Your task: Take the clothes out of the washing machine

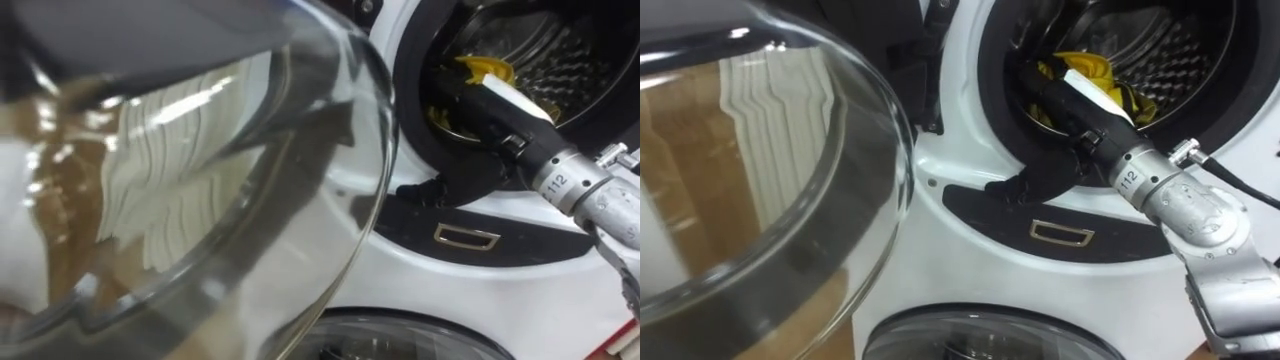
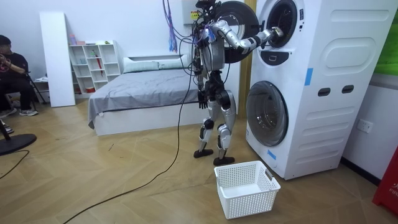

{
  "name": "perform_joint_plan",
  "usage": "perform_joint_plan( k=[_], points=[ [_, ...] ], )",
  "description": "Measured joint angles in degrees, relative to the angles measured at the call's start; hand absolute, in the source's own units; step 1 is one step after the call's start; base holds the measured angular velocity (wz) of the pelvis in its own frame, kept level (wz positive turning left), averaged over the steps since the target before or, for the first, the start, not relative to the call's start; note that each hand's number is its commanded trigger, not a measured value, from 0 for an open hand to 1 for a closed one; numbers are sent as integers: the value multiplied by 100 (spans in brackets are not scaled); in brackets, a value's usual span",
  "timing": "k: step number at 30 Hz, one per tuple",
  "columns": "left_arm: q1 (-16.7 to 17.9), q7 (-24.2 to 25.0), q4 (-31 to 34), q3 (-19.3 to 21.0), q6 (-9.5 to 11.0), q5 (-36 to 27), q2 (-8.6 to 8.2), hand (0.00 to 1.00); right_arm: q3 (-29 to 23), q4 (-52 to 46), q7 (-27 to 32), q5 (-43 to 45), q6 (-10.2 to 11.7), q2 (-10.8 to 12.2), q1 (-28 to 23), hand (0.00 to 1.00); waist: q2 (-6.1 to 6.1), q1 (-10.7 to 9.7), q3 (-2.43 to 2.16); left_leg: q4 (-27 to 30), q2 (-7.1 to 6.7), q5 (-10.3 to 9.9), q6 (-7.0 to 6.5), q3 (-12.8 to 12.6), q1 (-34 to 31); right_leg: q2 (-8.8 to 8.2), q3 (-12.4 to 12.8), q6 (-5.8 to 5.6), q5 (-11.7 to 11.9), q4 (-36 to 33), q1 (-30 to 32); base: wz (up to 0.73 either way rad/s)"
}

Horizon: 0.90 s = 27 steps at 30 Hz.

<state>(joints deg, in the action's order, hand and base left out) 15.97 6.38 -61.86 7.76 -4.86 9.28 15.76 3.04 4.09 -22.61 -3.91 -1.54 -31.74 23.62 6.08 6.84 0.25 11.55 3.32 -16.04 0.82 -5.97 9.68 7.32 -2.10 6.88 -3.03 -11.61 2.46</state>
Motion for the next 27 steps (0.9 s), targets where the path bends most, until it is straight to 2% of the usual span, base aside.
perform_joint_plan(
  k=[3,8,12,15,18,22,24,27],
  points=[
    [22,-35,-2,6,-16,-14,-76,0,-114,276,81,9,-113,-1,-2,0,-94,-52,6,9,1,-21,-28,10,-3,-22,-55,16,10,8,-11,5],
    [44,-123,-12,115,-103,-35,-163,0,-232,256,110,-63,-99,-14,-1,0,-217,-197,-48,-10,1,-31,-42,51,7,-45,-127,-3,-26,4,-27,6],
    [46,-210,-8,349,-98,-5,-174,0,-492,395,198,-78,-103,-84,0,0,-144,-212,-67,-12,0,-28,-41,60,48,-45,-130,-2,-73,-22,-39,1],
    [69,-214,-8,470,-99,33,-189,0,-489,435,177,-99,-111,-104,-1,0,-61,-227,-57,4,-9,-28,-42,98,45,-46,-125,-13,-89,-12,-45,5],
    [164,-207,0,641,-106,37,-199,0,-521,432,109,-106,-216,-120,-1,0,-19,-304,-50,10,-10,-39,-54,144,15,-50,-137,-23,-95,-1,-54,7],
    [203,-190,0,748,-119,37,-239,0,-590,402,50,-104,-270,-124,-1,0,-36,-338,-43,20,-13,-65,-73,169,-11,-93,-252,-32,-91,-5,-51,6],
    [203,-191,0,794,-146,34,-243,0,-637,373,-17,-122,-354,-130,-1,0,-43,-341,-49,14,-16,-67,-76,171,-9,-98,-263,-35,-92,-4,-51,0],
    [197,-219,0,779,-185,33,-319,0,-637,364,-35,-241,-359,-155,-1,0,-68,-379,-65,11,-13,-68,-78,174,-15,-105,-275,-39,-94,5,-52,1]
  ],
)
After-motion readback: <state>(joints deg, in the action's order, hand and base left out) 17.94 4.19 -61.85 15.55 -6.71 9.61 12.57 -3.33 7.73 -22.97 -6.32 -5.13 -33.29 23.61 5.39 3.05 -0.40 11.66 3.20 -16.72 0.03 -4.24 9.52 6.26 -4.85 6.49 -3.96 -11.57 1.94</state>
